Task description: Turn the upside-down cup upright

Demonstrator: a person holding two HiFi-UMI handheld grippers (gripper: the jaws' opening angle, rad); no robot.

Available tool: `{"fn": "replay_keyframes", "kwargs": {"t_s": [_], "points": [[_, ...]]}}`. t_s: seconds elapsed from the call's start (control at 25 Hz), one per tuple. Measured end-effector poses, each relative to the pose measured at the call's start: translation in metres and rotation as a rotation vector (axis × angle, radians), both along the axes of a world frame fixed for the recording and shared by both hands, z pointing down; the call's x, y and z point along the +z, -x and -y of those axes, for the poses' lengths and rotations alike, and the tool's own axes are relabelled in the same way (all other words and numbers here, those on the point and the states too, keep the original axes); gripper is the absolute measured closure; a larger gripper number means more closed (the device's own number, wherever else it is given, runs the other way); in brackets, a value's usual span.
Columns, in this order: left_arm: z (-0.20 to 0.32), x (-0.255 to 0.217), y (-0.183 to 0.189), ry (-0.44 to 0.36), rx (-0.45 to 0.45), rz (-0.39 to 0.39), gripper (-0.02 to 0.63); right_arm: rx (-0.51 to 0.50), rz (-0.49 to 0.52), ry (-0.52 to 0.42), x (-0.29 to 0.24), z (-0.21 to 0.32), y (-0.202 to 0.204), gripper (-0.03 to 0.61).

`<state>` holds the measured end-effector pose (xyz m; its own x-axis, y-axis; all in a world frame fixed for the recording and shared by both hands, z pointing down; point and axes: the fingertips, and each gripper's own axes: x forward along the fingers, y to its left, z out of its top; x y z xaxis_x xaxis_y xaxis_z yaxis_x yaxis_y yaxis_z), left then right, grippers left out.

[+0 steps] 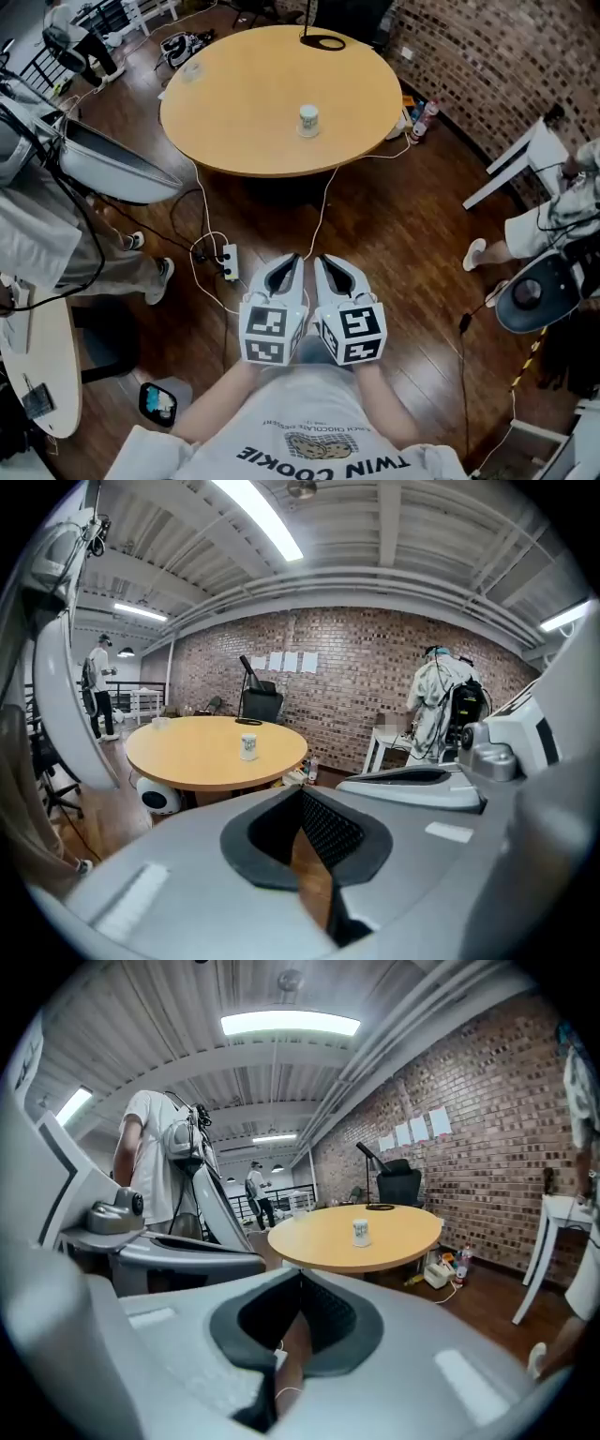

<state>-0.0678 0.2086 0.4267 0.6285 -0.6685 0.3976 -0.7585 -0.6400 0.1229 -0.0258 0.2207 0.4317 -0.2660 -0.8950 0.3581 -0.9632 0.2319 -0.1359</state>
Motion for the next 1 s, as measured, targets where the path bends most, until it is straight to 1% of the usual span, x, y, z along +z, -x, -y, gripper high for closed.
{"fn": "replay_keyframes", "kwargs": {"t_s": [0.2,0.48,0.76,1.0], "points": [[0.029,-0.004,-0.034,-0.011,-0.049,0.034,0.607,-0.059,0.035,-0.006,-0.002,0.033,-0.031,0.575],[0.067,-0.005,-0.053,-0.010,-0.080,0.054,0.607,-0.080,0.066,-0.004,0.000,0.068,-0.051,0.575],[0.108,0.010,-0.073,0.005,-0.072,0.040,0.607,-0.081,0.053,0.009,0.014,0.110,-0.069,0.575],[0.179,0.019,-0.083,0.017,-0.044,0.015,0.607,-0.085,0.014,0.020,0.021,0.180,-0.072,0.572]]}}
